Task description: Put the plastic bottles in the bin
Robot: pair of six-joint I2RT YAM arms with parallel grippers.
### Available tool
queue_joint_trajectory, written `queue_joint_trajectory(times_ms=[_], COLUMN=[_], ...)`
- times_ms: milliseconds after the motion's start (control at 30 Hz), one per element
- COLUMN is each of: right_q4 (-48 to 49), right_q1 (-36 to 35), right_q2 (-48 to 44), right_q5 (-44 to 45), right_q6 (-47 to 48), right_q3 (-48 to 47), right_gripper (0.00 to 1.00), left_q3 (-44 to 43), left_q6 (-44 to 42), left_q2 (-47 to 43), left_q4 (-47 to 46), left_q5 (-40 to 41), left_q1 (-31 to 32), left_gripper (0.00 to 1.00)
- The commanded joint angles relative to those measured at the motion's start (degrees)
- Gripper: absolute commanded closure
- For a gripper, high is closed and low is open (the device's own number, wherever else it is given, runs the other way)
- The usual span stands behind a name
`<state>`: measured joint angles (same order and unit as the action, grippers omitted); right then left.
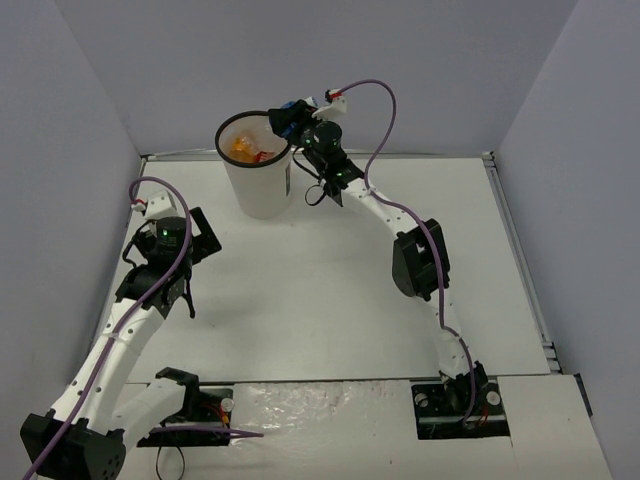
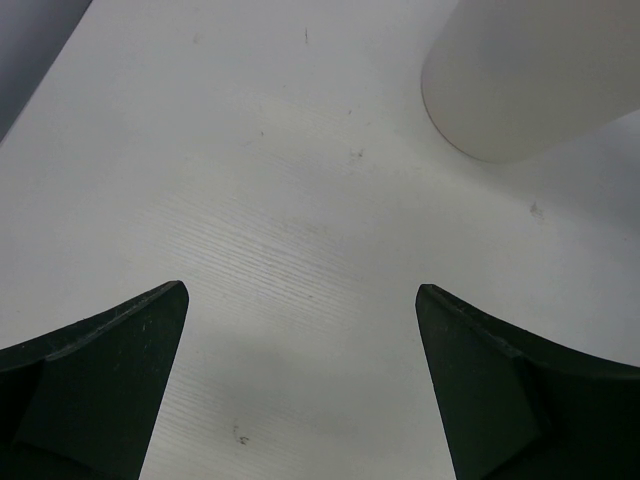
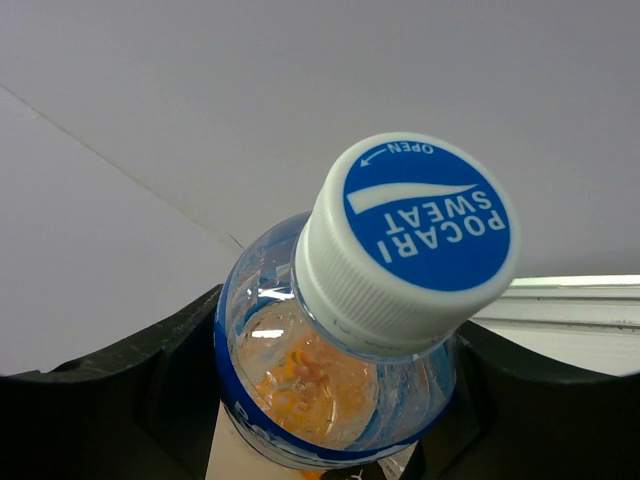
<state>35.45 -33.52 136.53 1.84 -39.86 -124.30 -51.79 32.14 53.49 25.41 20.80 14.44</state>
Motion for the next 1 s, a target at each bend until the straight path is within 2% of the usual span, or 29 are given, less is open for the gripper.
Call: queue_joint_trajectory(times_ms=[0,100,167,600,700,833,967], right_q4=[9.04,5.83,5.21,-2.18,-8.69,-12.07,-14.78], right_q1=[-0.58,-0.5,-0.5,-1.29,-2.35,-3.09,-3.13], right_q2=[-1.9,0.72,1.18,4.94,5.58,4.88,4.3], right_q5=[-3.76,-8.13,-10.3,-11.62,-8.22,-2.85,0.48], right_q6=[-3.4,-3.98,-4.46,-0.35,5.45,9.64,14.07], right_q3=[-5.16,-10.6,-10.72,-12.67,-14.82,-14.08,-13.95], right_gripper=[0.66,0.66,0.67,0.67,0.68,0.69,0.63], left_q3=[-2.79,-2.88,-2.82,-2.53,-2.53,-2.61,-2.61], left_q6=[0.2,0.12,0.17,0.12,0.12,0.12,0.12], left_q2=[-1.01,-1.02,-1.07,-1.46,-1.36,-1.28,-1.0], left_q4=[-3.35,-3.28,-3.29,-4.05,-3.96,-4.01,-4.16], left_q5=[0.11,0.03,-0.08,-2.34,-2.43,-2.47,-2.69], left_q1=[-0.37,-0.37,-0.37,-0.37,-0.37,-0.37,-0.37], left_gripper=[0.03,0.03,0.03,0.03,0.03,0.03,0.03])
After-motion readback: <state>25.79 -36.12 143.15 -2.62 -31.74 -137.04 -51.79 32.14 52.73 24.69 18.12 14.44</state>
